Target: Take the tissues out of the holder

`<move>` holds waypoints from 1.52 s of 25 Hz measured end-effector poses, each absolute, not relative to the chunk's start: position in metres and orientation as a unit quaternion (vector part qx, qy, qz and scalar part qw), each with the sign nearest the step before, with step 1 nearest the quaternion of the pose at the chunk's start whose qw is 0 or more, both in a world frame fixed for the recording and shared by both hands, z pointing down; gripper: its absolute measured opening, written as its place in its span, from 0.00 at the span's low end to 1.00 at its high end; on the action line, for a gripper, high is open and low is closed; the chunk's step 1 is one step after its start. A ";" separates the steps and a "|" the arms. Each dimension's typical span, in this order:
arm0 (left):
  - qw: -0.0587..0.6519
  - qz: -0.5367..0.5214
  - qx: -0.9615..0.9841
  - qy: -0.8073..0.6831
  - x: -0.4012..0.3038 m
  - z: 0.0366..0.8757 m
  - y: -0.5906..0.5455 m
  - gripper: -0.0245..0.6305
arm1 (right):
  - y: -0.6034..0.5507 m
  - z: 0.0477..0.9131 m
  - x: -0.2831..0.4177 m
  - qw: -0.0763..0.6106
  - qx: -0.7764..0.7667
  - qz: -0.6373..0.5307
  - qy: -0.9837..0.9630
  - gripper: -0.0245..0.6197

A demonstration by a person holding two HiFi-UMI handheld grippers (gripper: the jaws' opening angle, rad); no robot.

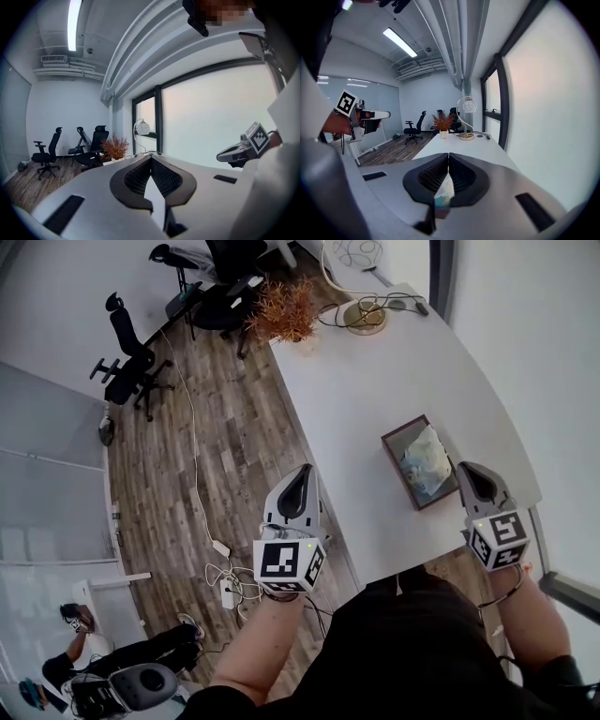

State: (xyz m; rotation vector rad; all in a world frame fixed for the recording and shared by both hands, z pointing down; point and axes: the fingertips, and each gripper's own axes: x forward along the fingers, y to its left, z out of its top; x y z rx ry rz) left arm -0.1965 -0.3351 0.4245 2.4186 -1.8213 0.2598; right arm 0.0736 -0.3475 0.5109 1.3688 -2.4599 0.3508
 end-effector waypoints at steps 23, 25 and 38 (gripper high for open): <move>0.109 0.136 0.794 -0.583 -0.203 0.533 -0.365 0.05 | -0.355 0.608 0.045 0.235 0.456 0.143 -0.846 0.62; 0.118 0.136 0.795 -0.580 -0.203 0.540 -0.367 0.05 | -0.358 0.615 0.043 0.248 0.458 0.137 -0.843 0.62; 0.125 0.134 0.802 -0.569 -0.195 0.544 -0.374 0.05 | -0.359 0.640 0.036 0.309 0.438 0.136 -0.833 0.55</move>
